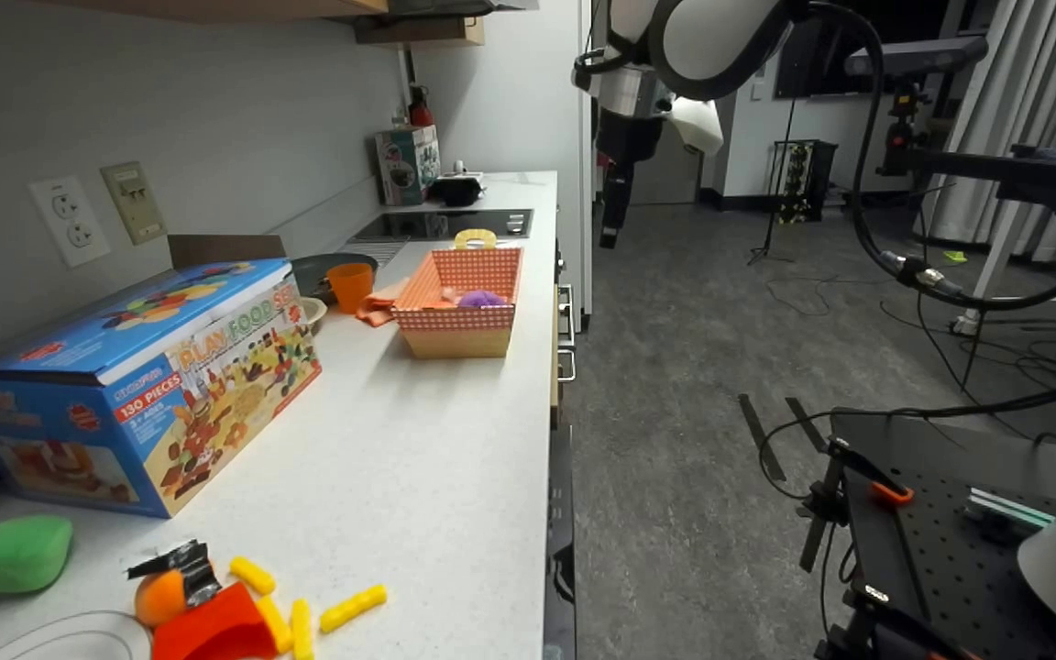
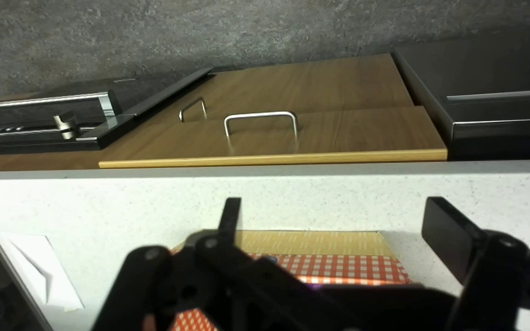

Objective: Open the drawer and put the plush toys into the drawer

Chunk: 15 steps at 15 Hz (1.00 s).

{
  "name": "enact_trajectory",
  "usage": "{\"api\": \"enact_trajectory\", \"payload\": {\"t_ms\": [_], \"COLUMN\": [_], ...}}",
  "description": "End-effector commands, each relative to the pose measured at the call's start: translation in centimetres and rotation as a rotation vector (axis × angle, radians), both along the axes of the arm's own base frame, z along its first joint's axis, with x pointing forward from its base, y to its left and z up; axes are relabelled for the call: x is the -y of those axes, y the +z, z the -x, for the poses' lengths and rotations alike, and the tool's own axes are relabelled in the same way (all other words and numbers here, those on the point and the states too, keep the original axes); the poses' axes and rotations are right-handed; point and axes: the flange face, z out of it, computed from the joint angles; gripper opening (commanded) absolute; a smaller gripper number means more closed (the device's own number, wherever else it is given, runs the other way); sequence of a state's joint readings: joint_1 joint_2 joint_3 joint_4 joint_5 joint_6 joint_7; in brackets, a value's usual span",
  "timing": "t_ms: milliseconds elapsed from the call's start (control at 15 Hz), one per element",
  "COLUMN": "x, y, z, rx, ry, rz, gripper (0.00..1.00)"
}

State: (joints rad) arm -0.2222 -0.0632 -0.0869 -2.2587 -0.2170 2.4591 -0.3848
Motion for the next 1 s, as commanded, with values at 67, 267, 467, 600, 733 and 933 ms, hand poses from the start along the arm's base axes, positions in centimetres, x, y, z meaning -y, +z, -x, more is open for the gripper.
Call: {"api": "enact_trajectory", "payload": {"t_ms": [67, 267, 467, 600, 733, 933], "x": [-0.02, -0.03, -0.03, -0.03, -0.03, -0.03], "y": [0.05, 0.05, 0.05, 0.05, 0.05, 0.05], "z": [-0.02, -0.02, -0.02, -0.02, -0.02, -0.02], "rx": [-0.001, -0.001, -0.001, -0.001, -0.001, -0.001], "ry": [0.0, 0.0, 0.0, 0.0, 0.0, 0.0], "rz": [0.0, 0.0, 0.0, 0.0, 0.0, 0.0], "gripper": [1.0, 1.0, 1.0, 1.0, 1.0, 1.0]}}
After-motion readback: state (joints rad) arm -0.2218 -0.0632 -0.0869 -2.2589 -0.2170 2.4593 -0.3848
